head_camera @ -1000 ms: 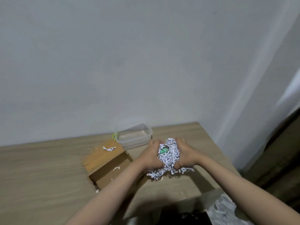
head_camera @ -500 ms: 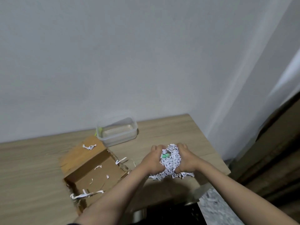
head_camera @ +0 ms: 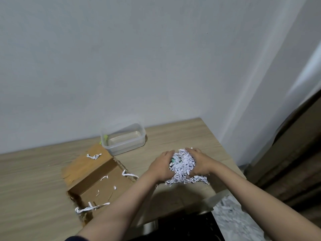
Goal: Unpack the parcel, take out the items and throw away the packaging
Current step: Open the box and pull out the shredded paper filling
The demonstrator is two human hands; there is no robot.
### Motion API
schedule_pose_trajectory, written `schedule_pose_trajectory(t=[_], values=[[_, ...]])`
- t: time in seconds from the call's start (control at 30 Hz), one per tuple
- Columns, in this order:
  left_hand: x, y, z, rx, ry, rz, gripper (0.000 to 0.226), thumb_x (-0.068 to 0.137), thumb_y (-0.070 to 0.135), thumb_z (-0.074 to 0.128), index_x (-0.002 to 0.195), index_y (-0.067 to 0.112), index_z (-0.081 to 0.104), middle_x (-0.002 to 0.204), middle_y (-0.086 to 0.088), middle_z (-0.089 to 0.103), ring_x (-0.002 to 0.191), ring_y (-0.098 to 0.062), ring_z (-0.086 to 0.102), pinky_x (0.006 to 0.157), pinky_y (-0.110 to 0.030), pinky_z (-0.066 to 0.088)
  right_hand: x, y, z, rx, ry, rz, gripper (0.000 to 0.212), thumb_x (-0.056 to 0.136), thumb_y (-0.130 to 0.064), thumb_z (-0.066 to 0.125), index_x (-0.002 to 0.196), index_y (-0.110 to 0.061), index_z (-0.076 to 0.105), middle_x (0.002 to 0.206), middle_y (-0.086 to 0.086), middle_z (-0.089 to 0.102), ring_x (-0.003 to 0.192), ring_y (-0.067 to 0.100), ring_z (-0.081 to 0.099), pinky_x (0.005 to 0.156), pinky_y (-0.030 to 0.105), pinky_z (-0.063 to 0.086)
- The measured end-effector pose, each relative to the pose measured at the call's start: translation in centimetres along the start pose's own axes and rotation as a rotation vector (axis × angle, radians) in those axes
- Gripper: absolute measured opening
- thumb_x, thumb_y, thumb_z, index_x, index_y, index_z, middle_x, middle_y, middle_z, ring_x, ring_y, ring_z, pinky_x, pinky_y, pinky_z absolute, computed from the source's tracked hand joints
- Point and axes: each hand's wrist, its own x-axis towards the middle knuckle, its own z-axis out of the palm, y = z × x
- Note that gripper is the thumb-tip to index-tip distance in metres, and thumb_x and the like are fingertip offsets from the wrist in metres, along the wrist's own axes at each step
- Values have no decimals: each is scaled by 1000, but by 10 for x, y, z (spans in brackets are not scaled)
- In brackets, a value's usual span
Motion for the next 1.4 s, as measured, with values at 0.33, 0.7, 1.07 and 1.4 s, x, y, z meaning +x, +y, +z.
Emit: schedule_pose_trajectory(t=[0.33, 0.7, 1.07, 1.4], values=[[-42, -9, -44, -205, 320, -2, 20, 82, 9, 59, 100, 15, 60, 80, 0, 65, 82, -16, 66, 67, -28, 50, -25, -64, -22, -240, 13, 61, 121, 56, -27, 84, 148, -29, 5, 154, 8, 6, 141, 36, 19, 114, 57, 10], [-133, -61, -56, -12, 521, -92, 36, 83, 36, 56, 117, 26, 54, 122, 4, 48, 119, -19, 45, 112, -44, 22, -33, -161, 38, -36, 132, -236, 50, 76, -15, 63, 125, -21, 52, 131, 4, 49, 122, 20, 47, 101, 28, 39], [-214, -144, -58, 141, 310, -410, 129, 50, 87, 56, 149, 20, 7, 157, -12, -14, 145, -29, -12, 114, -56, -4, -35, -207, 113, 47, 230, -125, 26, 69, -28, 78, 92, -20, 69, 81, 0, 68, 73, 13, 59, 63, 22, 41], [-227, -193, -86, 81, 319, -189, 146, 30, 99, 42, 149, 22, 12, 159, -6, -7, 146, -24, -6, 119, -50, 6, -39, -216, 143, 181, 416, -130, 12, 79, -20, 72, 71, -10, 70, 65, 4, 67, 60, 17, 60, 56, 23, 39]])
